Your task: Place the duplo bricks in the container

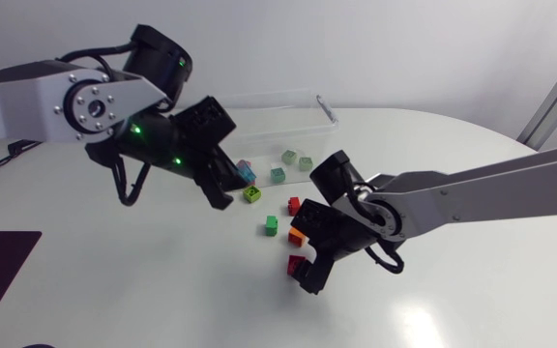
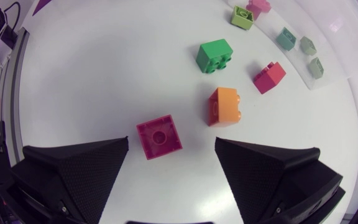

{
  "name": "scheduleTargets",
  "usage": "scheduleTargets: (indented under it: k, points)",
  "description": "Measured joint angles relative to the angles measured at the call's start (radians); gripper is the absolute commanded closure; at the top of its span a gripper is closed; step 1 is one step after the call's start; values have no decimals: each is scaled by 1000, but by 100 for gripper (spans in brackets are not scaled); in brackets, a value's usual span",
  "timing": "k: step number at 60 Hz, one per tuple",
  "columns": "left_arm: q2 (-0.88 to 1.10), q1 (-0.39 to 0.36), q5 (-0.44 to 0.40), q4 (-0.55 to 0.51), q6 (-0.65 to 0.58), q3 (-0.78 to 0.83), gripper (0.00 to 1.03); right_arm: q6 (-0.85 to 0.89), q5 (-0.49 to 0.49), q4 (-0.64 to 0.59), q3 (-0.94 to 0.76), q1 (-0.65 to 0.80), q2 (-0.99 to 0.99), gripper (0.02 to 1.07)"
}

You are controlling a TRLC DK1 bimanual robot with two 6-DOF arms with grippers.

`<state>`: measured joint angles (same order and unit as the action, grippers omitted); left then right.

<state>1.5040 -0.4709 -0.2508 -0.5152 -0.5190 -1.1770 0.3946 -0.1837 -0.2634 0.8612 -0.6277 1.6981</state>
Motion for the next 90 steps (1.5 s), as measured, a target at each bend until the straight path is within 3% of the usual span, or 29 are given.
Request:
scheduleTargets:
  k: [12,26,37,54,56,63,68,80,90]
  points:
    - [24,108,-15,106,44,-94,81,7,0,-11,43,-27,45,23]
    - [126,144,-26,206,101,-189,81,11,5,-48,56,-54,84,44]
    - [230,148,-25,257,133,-250,81,11,32,-49,56,-59,98,81]
    - [386,150,25,320,180,-388,76,10,54,-74,26,-40,-22,81]
    - [406,150,34,323,184,-407,68,10,55,-78,26,-32,-41,81]
    - [474,150,69,330,193,-468,20,-1,58,-80,30,2,-96,81]
    - [501,150,82,331,204,-482,6,-9,61,-93,49,24,-109,81]
    - [485,150,92,332,206,-471,4,-44,61,-100,173,104,-110,81]
    - [340,149,92,332,206,-344,5,-86,65,-104,315,151,-101,81]
